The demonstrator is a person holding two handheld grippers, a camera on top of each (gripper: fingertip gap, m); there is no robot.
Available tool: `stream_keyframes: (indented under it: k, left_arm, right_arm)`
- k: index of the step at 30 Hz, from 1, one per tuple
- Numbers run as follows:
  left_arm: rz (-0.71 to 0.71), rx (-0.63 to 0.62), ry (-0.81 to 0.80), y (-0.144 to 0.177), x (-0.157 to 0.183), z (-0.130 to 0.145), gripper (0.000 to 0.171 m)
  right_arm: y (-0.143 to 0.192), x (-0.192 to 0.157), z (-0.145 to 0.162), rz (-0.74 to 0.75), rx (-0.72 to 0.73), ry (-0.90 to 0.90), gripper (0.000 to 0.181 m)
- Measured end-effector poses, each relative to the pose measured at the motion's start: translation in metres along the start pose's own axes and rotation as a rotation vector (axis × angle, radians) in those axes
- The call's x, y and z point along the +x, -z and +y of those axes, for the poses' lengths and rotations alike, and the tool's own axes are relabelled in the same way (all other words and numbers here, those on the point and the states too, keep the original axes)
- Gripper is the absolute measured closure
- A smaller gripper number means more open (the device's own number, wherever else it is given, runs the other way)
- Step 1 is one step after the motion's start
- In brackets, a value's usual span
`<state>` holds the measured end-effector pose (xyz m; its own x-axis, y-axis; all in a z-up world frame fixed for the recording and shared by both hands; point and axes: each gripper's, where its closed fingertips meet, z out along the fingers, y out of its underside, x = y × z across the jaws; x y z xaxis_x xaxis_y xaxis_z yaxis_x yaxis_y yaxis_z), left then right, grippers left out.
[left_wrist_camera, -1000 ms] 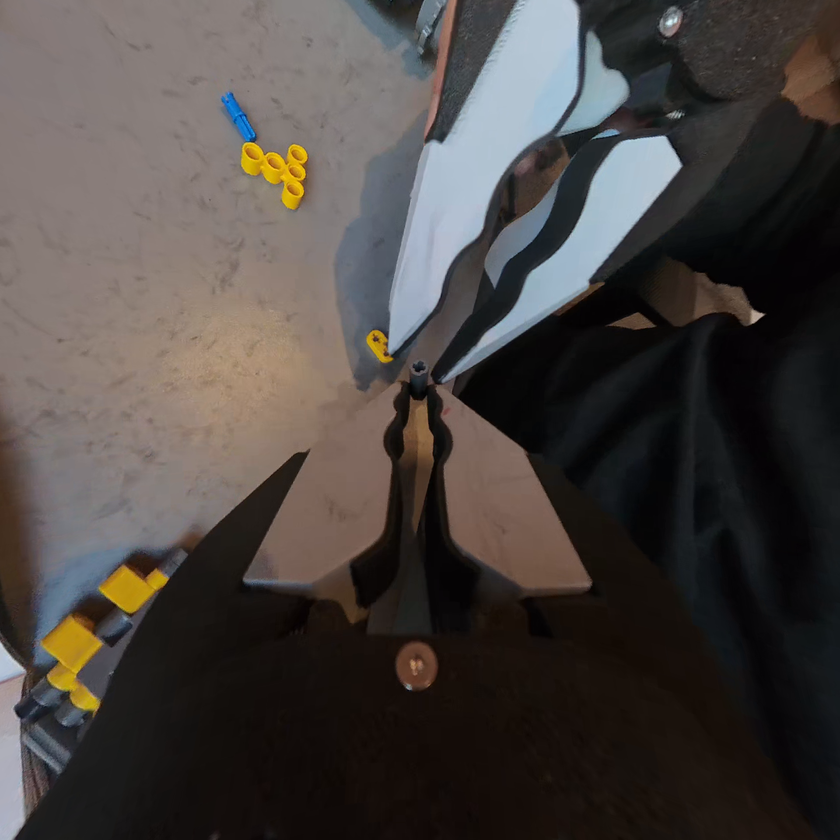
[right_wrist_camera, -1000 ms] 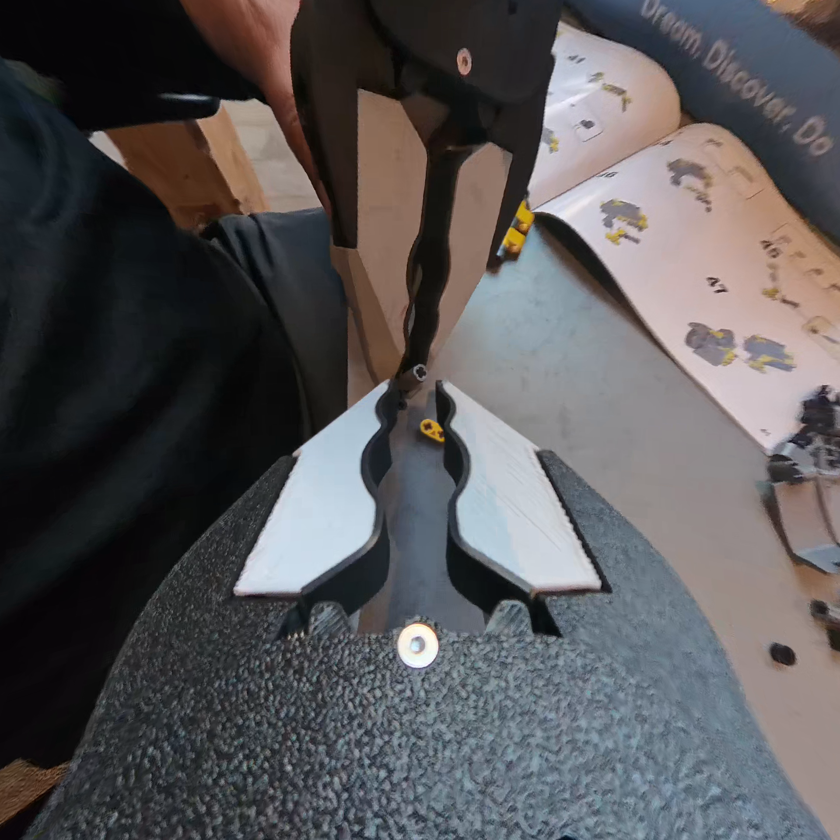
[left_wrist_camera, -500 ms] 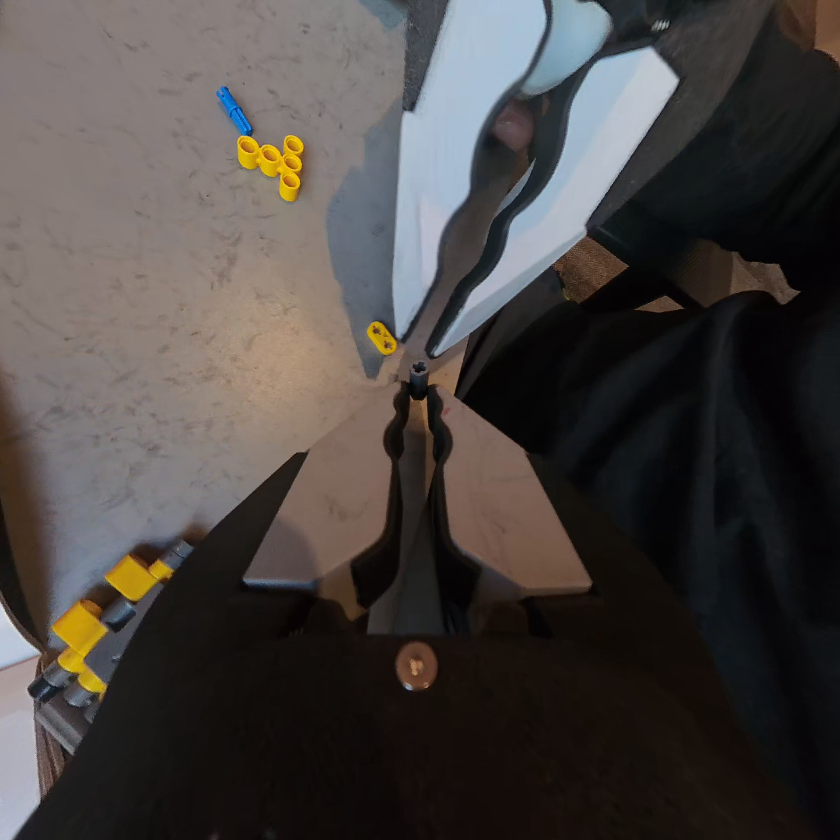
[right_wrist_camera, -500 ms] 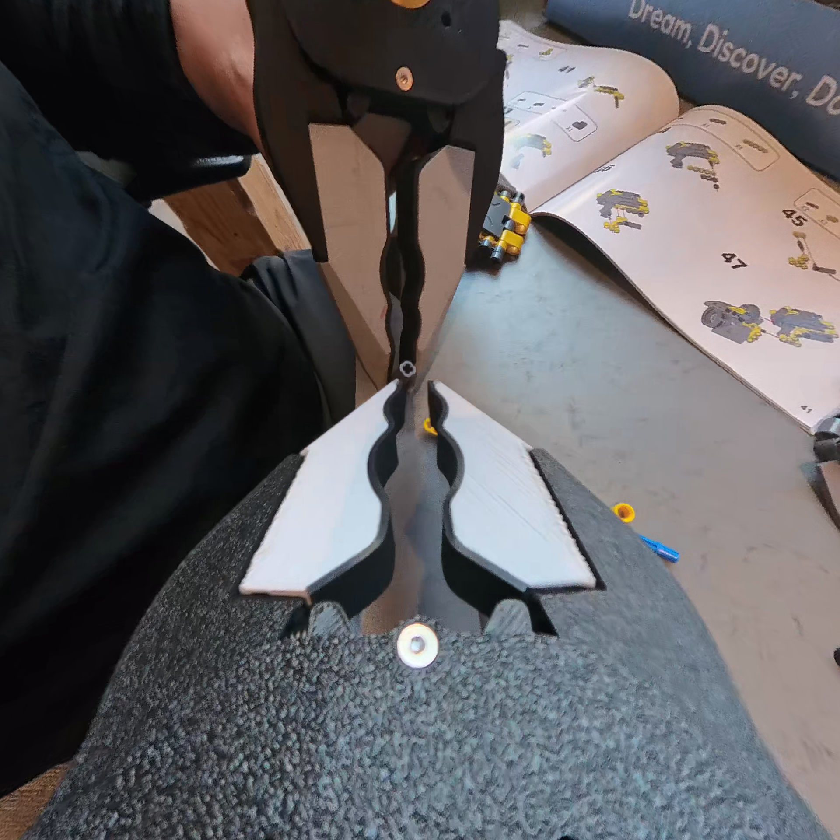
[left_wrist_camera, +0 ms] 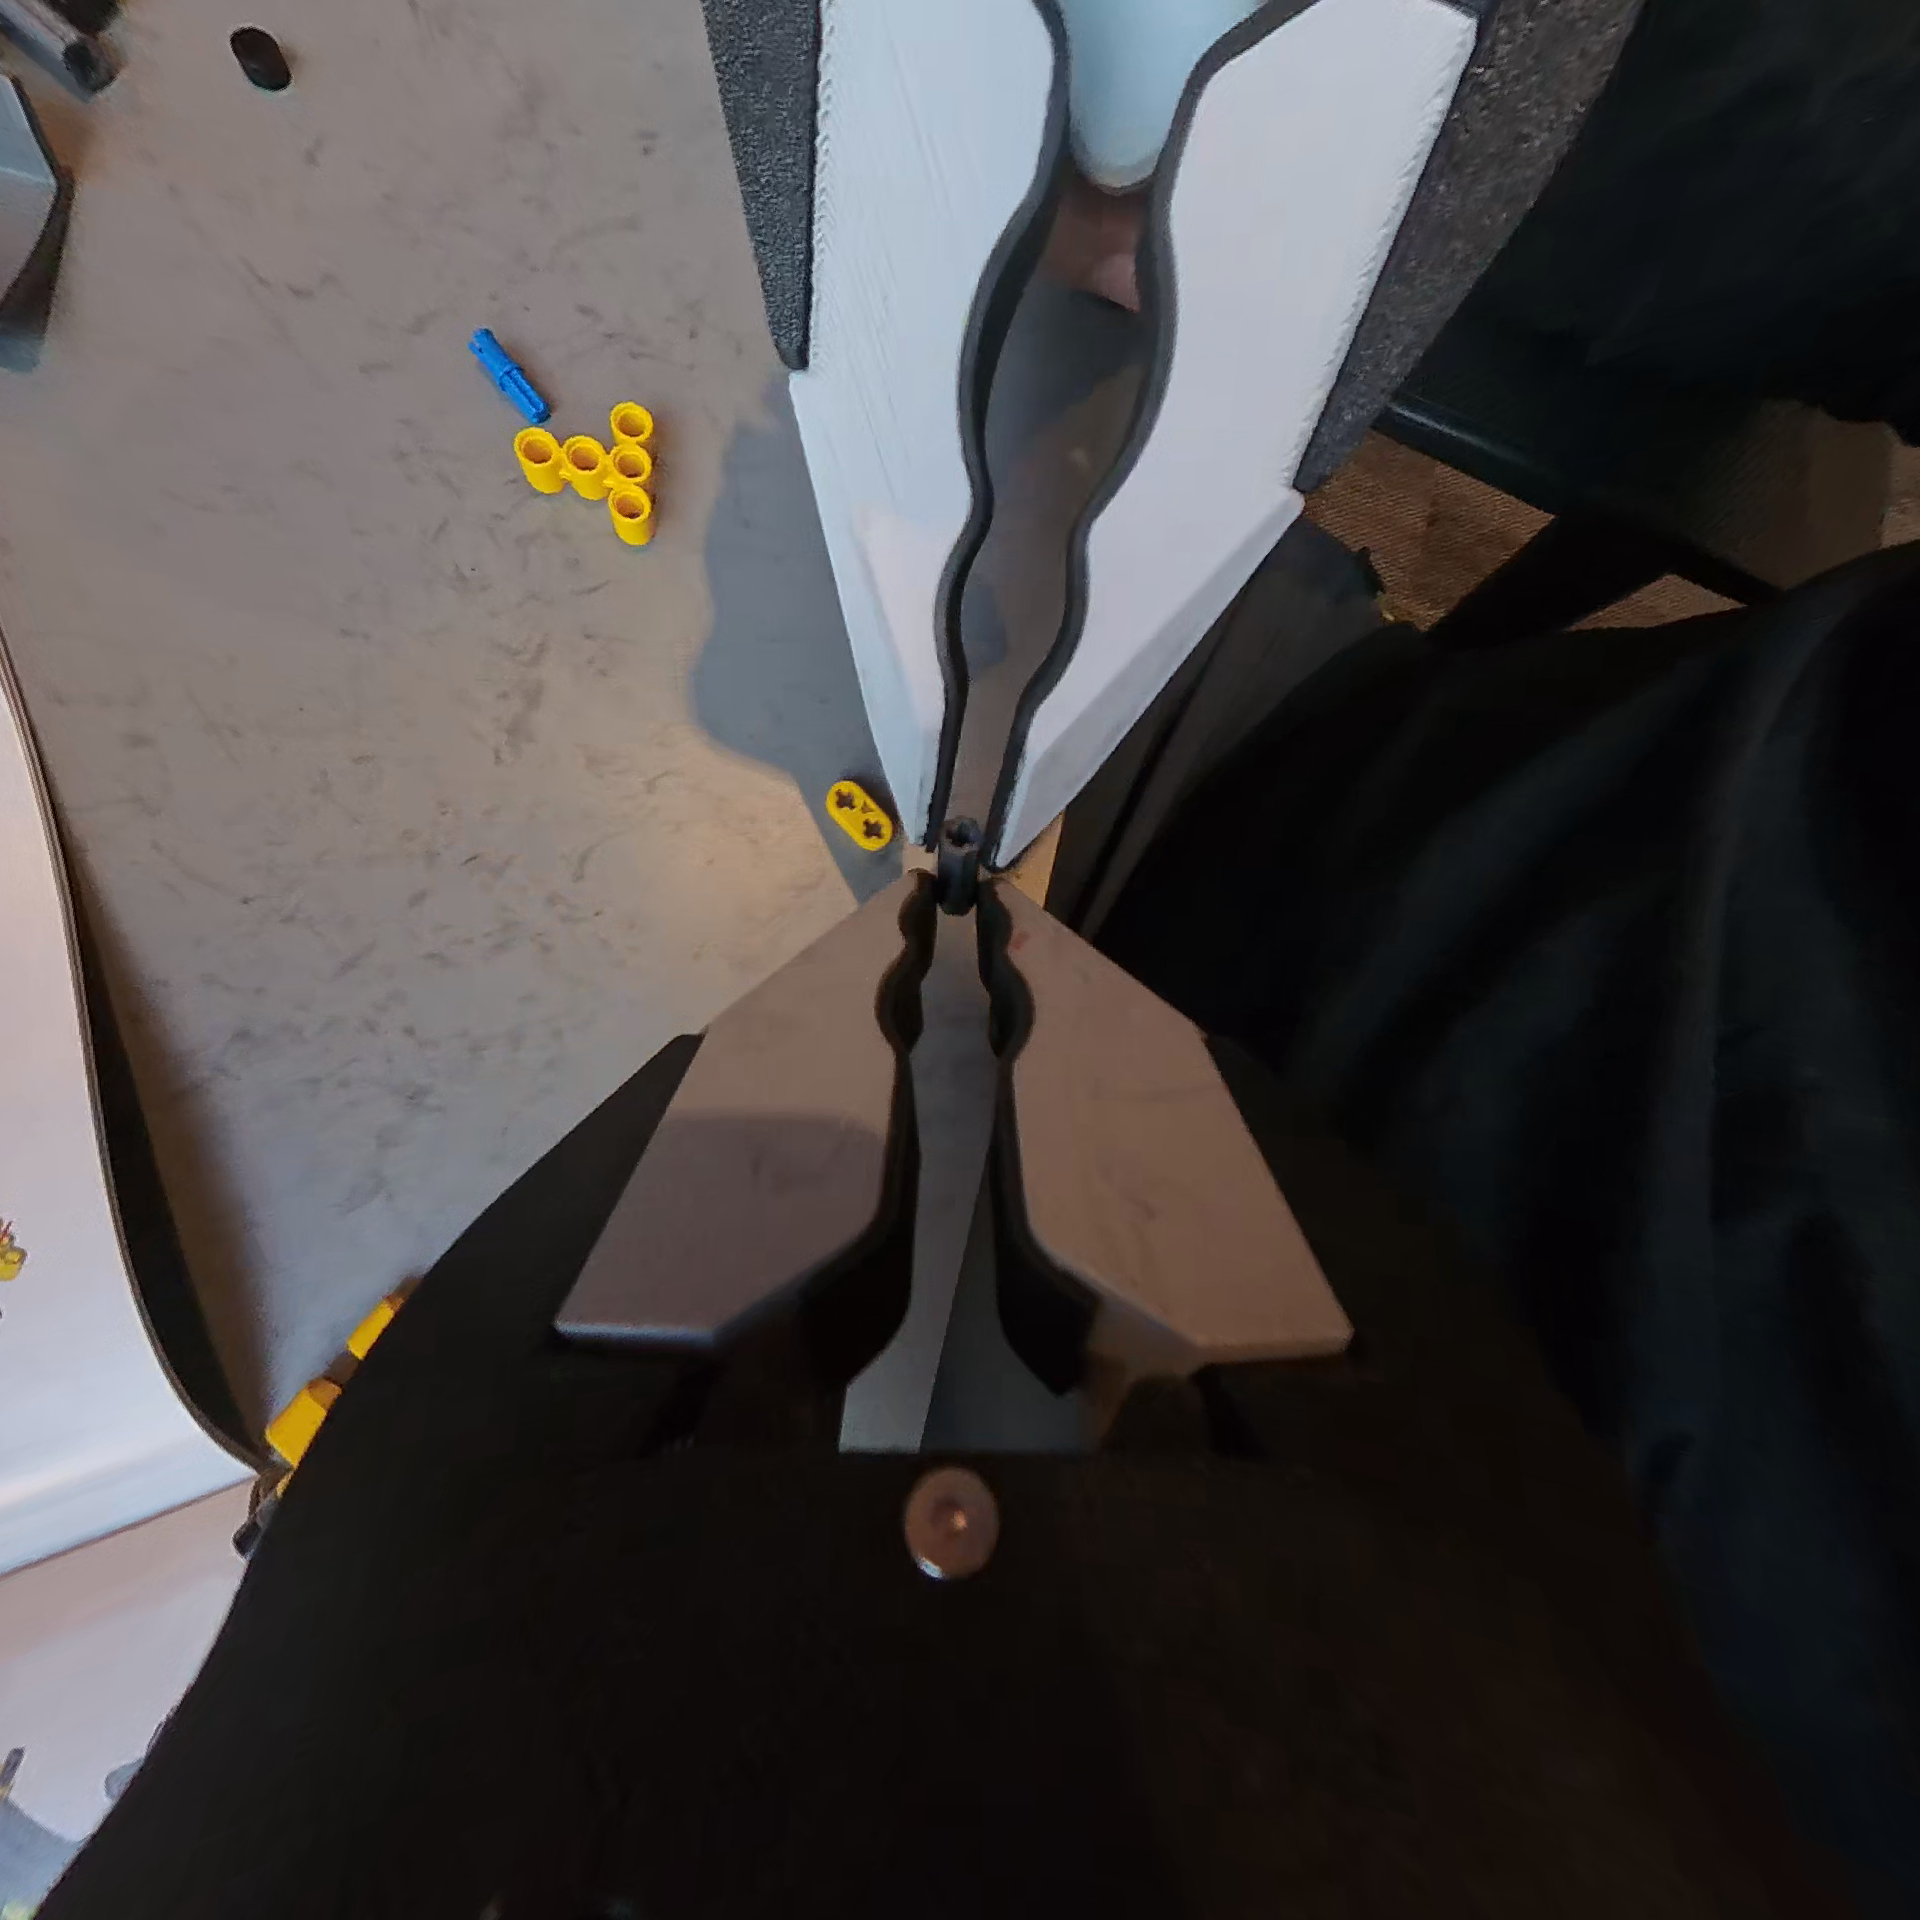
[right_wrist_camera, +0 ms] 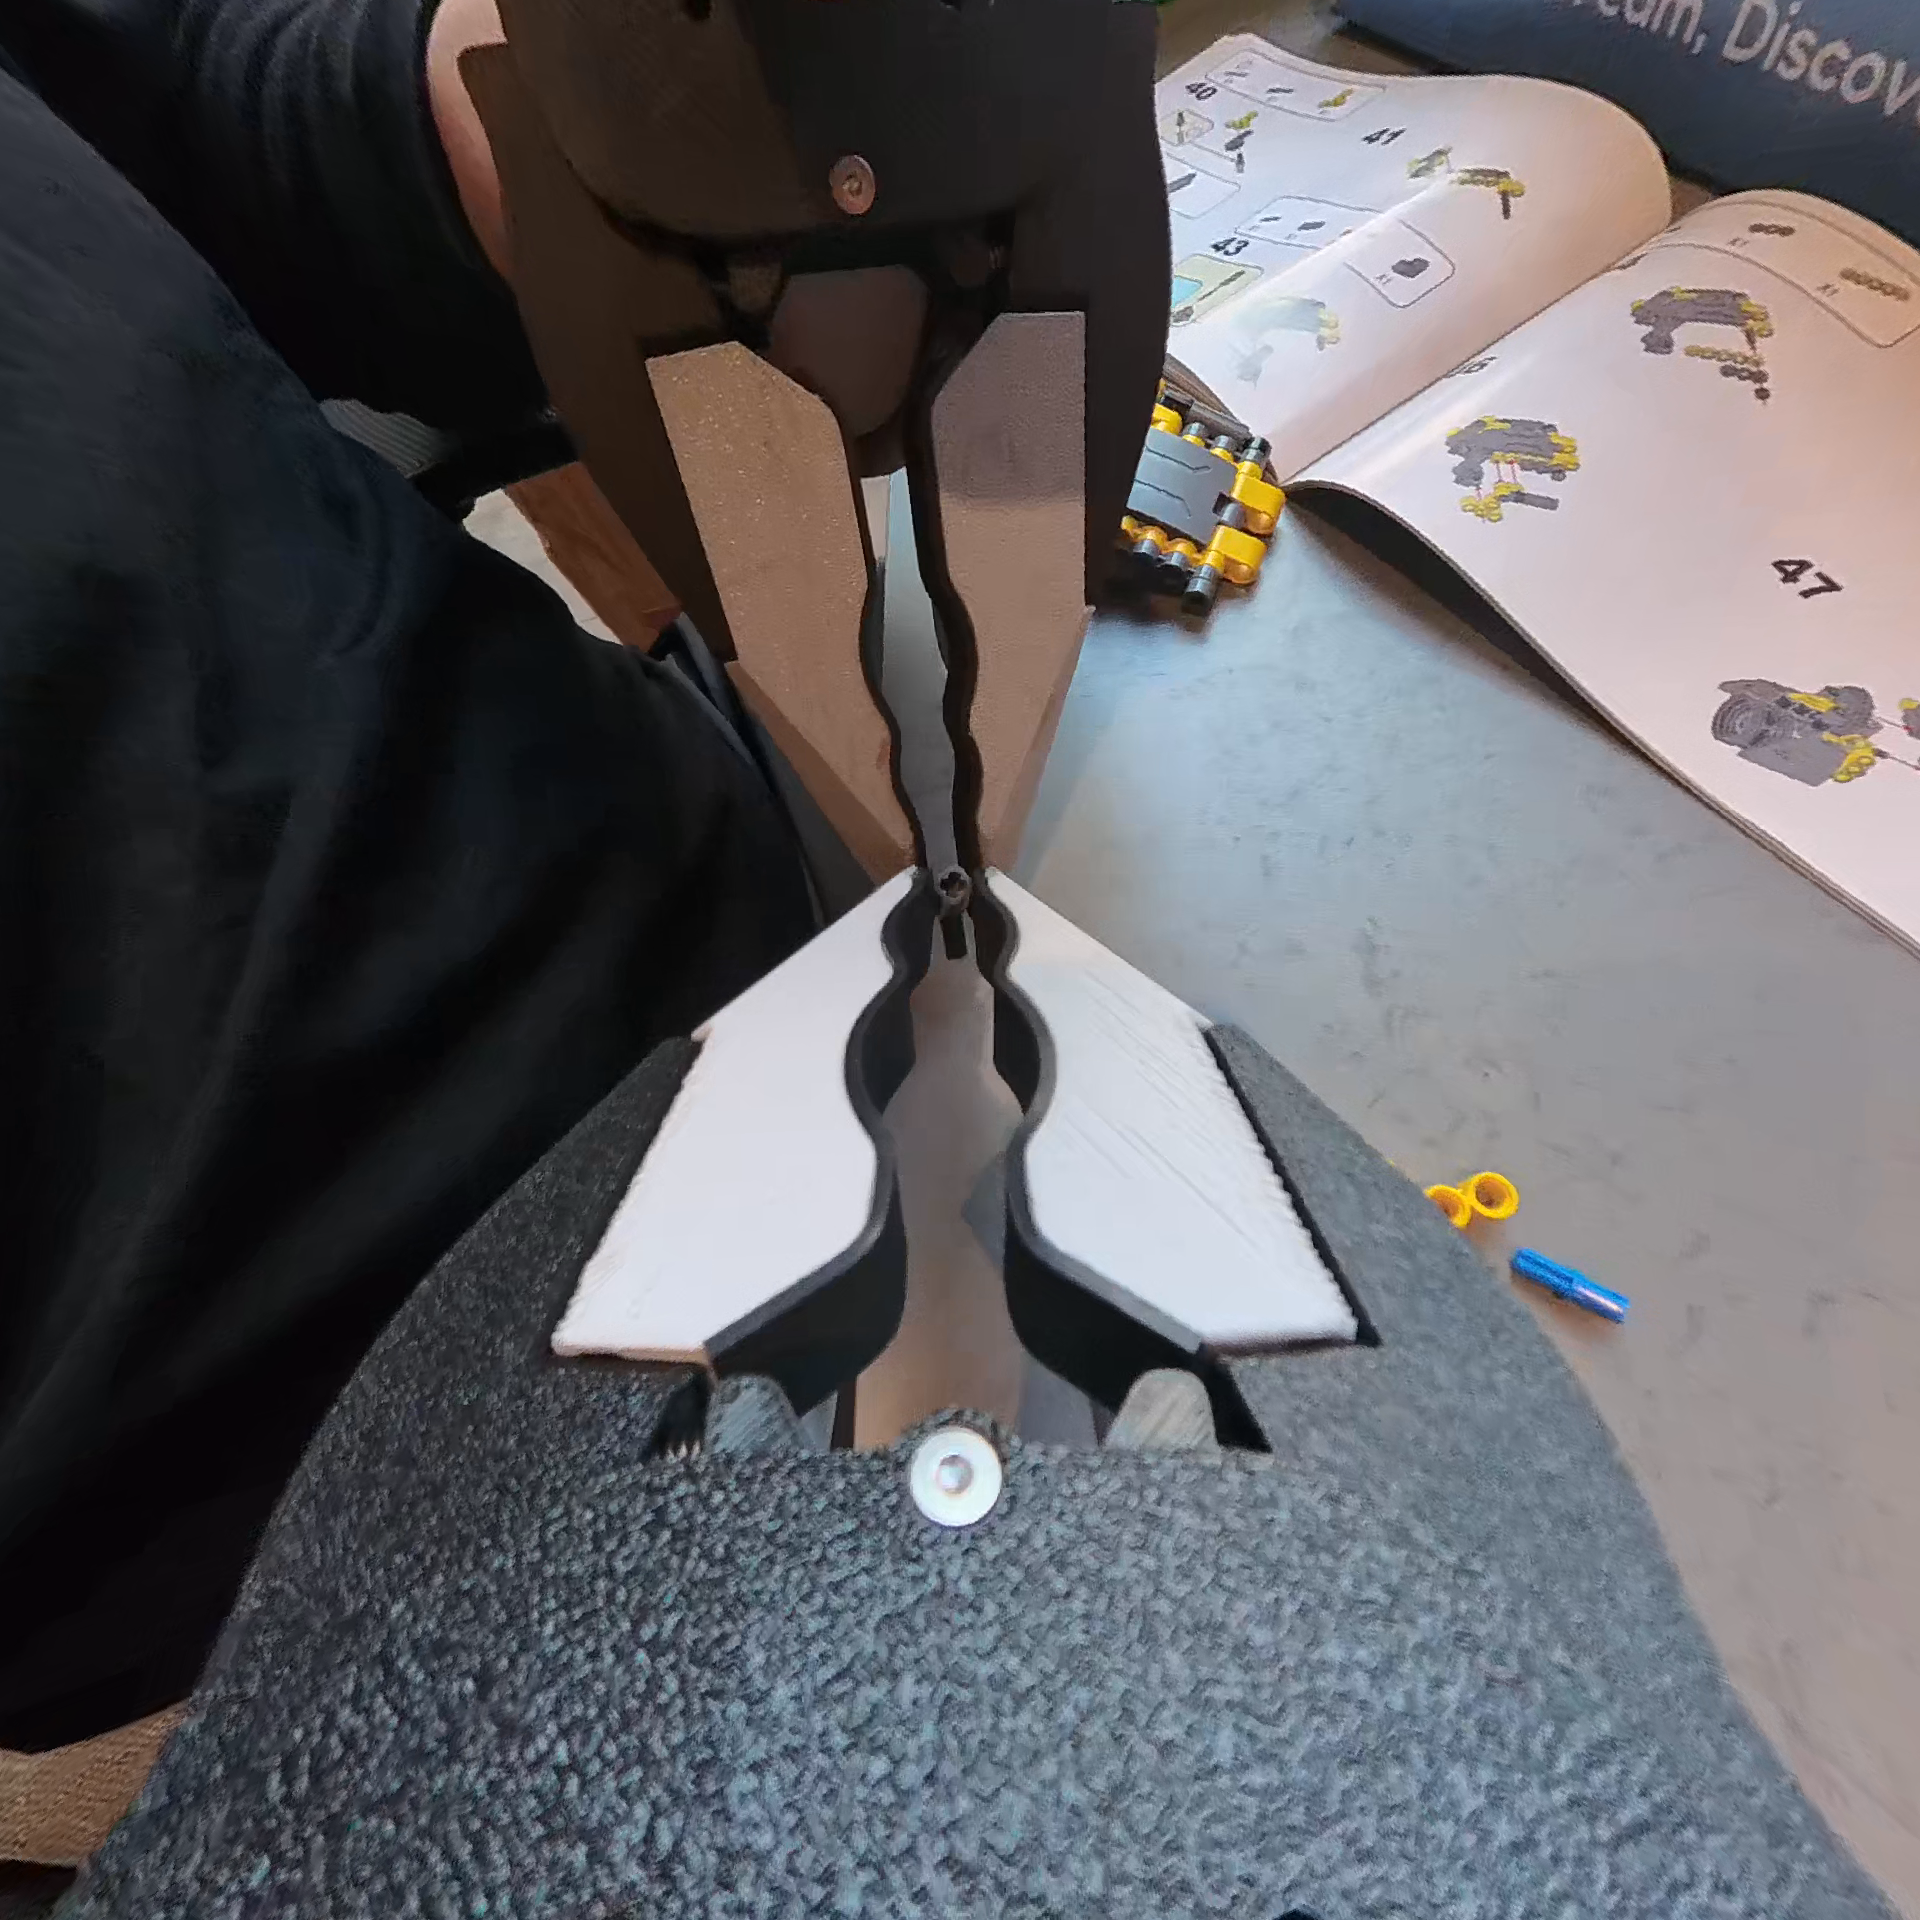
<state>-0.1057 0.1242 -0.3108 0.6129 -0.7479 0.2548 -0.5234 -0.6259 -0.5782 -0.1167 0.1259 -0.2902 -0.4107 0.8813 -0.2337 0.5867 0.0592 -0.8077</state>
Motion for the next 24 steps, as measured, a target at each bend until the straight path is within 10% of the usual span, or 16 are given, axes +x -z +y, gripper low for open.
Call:
stream_keyframes:
  k: [24]
  left_arm:
    - [0.109, 0.289, 0.075, 0.021, 0.006, -0.025, 0.164]
  right_arm:
    - [0.015, -0.002, -0.010, 0.023, 0.101, 0.087, 0.176]
